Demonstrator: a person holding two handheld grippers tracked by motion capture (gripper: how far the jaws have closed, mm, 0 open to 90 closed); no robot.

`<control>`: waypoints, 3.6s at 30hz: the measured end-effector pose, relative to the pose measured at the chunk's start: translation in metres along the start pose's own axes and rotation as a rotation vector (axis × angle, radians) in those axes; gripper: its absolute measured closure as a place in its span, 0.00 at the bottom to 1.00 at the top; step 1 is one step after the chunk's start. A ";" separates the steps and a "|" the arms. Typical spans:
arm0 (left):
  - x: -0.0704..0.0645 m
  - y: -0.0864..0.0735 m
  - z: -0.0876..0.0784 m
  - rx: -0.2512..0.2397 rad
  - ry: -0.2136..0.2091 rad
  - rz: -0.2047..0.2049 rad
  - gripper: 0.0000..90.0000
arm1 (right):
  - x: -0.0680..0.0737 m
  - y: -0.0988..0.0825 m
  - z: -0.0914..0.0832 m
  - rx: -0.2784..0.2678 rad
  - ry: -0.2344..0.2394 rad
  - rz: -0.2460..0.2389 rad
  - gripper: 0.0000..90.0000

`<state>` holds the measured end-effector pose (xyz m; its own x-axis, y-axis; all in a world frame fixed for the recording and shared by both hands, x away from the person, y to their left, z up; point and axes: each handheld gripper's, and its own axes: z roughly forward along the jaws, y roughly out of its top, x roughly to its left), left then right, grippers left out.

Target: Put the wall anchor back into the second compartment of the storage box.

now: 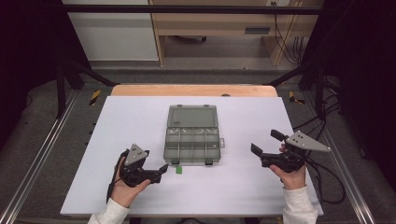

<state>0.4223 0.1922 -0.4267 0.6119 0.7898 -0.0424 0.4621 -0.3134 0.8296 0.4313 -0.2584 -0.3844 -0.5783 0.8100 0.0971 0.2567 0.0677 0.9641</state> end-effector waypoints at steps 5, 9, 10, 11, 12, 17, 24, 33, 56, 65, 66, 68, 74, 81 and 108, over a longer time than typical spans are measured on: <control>-0.010 -0.004 0.008 0.038 0.003 -0.010 0.18 | 0.001 -0.001 0.001 0.005 -0.001 0.000 0.05; -0.015 -0.008 0.015 0.064 0.000 -0.024 0.23 | 0.001 -0.001 0.002 0.008 -0.001 -0.003 0.05; -0.016 -0.008 0.017 0.071 -0.004 -0.026 0.25 | 0.001 -0.001 0.002 0.007 -0.002 -0.003 0.05; -0.017 -0.009 0.019 0.077 -0.003 -0.028 0.26 | 0.001 -0.001 0.002 0.009 -0.002 -0.002 0.05; -0.018 -0.010 0.021 0.080 0.000 -0.034 0.27 | 0.001 -0.001 0.002 0.009 -0.003 -0.002 0.05; -0.020 -0.014 0.029 0.096 0.004 -0.058 0.34 | 0.001 -0.001 0.003 0.011 -0.001 -0.001 0.05; -0.025 -0.017 0.038 0.109 0.010 -0.083 0.46 | 0.001 -0.001 0.003 0.014 0.001 0.001 0.05; -0.030 -0.016 0.051 0.135 0.016 -0.103 0.64 | 0.001 -0.002 0.004 0.017 0.000 -0.001 0.05; -0.036 -0.018 0.065 0.182 0.043 -0.100 0.81 | 0.001 -0.002 0.005 0.013 0.004 -0.005 0.05; -0.034 -0.017 0.065 0.195 0.046 -0.102 0.88 | 0.001 -0.002 0.004 0.012 0.009 -0.007 0.05; -0.035 -0.017 0.065 0.187 0.045 -0.098 0.85 | 0.002 -0.001 0.004 0.012 0.009 -0.004 0.05; -0.036 -0.017 0.066 0.186 0.049 -0.092 0.84 | 0.002 -0.001 0.004 0.012 0.009 -0.004 0.05; -0.037 -0.016 0.067 0.205 0.079 -0.065 0.91 | 0.002 -0.002 0.005 0.012 0.008 0.000 0.05; -0.039 -0.015 0.066 0.213 0.070 -0.050 0.93 | 0.002 -0.002 0.005 0.015 0.009 0.000 0.05; -0.040 0.022 0.020 0.060 0.029 -0.050 0.93 | 0.001 -0.001 0.004 0.013 0.008 0.005 0.05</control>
<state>0.4212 0.1430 -0.4181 0.5681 0.8203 -0.0661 0.5299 -0.3031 0.7921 0.4331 -0.2553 -0.3864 -0.5830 0.8058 0.1040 0.2701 0.0715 0.9602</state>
